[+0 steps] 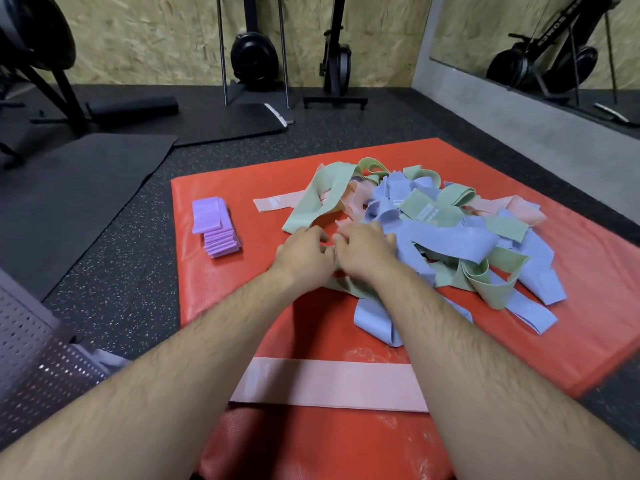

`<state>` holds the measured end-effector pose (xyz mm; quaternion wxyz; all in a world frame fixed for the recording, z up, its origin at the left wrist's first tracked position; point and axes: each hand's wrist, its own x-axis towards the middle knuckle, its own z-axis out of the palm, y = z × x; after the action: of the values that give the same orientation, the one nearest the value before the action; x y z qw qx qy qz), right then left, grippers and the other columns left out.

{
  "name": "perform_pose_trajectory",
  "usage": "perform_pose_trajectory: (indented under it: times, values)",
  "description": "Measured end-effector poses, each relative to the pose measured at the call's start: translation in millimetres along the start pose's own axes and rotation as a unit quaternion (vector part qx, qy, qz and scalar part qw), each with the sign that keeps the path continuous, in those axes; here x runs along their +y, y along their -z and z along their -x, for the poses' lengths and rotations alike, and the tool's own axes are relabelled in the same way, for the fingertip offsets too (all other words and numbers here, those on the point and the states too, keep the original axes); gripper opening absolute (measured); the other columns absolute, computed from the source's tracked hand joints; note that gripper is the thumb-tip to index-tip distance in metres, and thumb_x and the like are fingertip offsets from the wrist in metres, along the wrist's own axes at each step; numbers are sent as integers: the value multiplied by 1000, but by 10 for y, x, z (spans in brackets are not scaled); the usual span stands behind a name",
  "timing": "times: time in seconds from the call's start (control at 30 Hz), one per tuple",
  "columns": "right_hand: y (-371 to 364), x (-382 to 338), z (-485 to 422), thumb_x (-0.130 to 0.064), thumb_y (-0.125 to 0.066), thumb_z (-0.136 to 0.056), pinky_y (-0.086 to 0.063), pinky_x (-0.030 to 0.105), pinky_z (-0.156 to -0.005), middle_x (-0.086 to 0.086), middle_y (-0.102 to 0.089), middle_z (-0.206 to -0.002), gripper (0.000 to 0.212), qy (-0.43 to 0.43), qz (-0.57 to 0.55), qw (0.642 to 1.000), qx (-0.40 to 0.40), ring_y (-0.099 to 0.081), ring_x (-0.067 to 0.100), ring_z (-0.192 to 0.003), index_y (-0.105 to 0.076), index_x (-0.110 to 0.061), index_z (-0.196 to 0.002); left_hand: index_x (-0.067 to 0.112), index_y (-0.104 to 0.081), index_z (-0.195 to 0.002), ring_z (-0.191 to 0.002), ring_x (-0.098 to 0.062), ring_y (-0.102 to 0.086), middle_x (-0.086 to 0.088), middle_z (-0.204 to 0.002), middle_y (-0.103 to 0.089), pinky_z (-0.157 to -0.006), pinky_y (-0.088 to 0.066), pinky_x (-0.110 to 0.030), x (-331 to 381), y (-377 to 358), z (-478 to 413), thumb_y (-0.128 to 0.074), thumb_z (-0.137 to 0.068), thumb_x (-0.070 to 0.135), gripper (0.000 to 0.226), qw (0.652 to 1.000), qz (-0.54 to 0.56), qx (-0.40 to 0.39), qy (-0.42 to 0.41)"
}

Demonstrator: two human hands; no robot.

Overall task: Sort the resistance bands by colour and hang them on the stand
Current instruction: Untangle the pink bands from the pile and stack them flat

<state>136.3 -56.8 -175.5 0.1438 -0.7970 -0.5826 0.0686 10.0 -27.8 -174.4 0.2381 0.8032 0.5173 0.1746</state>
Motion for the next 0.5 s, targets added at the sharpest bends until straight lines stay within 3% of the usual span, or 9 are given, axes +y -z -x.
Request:
perform_pose_trajectory:
  times: [0.1, 0.17, 0.3, 0.4, 0.5]
  values:
    - [217, 23, 6, -27, -52, -98, -39, 43, -99, -4, -69, -108, 22, 35, -131, 987, 84, -50, 24, -116, -70, -25, -110, 16, -54, -130, -123, -24, -53, -6, -133, -54, -103, -41, -40, 26, 36, 5, -54, -94, 28, 38, 999, 13, 18, -34]
    - [357, 52, 12, -22, -65, -91, -47, 40, -95, -5, -72, -97, 15, 59, -228, 963, 131, -59, 17, -103, -75, -19, -102, 15, -53, -130, -122, -24, -52, -6, -132, -54, -103, -42, -41, 62, 89, 9, -55, -94, 27, 38, 996, 39, 41, -69]
    - [533, 71, 115, -21, -73, -87, -48, 15, -79, -7, -73, -95, 7, 70, -324, 931, 155, -64, -1, -86, -79, -24, -90, 17, -43, -141, -117, -15, -52, -2, -139, -46, -97, -43, -27, 209, 297, 69, -57, -95, 15, 48, 981, 121, 89, -121]
    - [675, 4, 244, -8, -70, -84, -55, 25, -78, -4, -75, -88, 15, 106, -361, 919, 118, -70, 5, -81, -75, -22, -85, 25, -41, -143, -104, -1, -53, 11, -136, -45, -81, -40, -9, 336, 453, 206, -61, -93, 11, 55, 965, 174, 93, -171]
    - [852, -96, 415, -4, -69, -85, -56, 29, -74, -5, -72, -83, 15, 152, -389, 902, 109, -70, 12, -75, -67, -18, -88, 20, -58, -120, -92, 0, -59, 10, -108, -62, -74, -46, -16, 420, 572, 335, -60, -90, 8, 32, 955, 185, 104, -208]
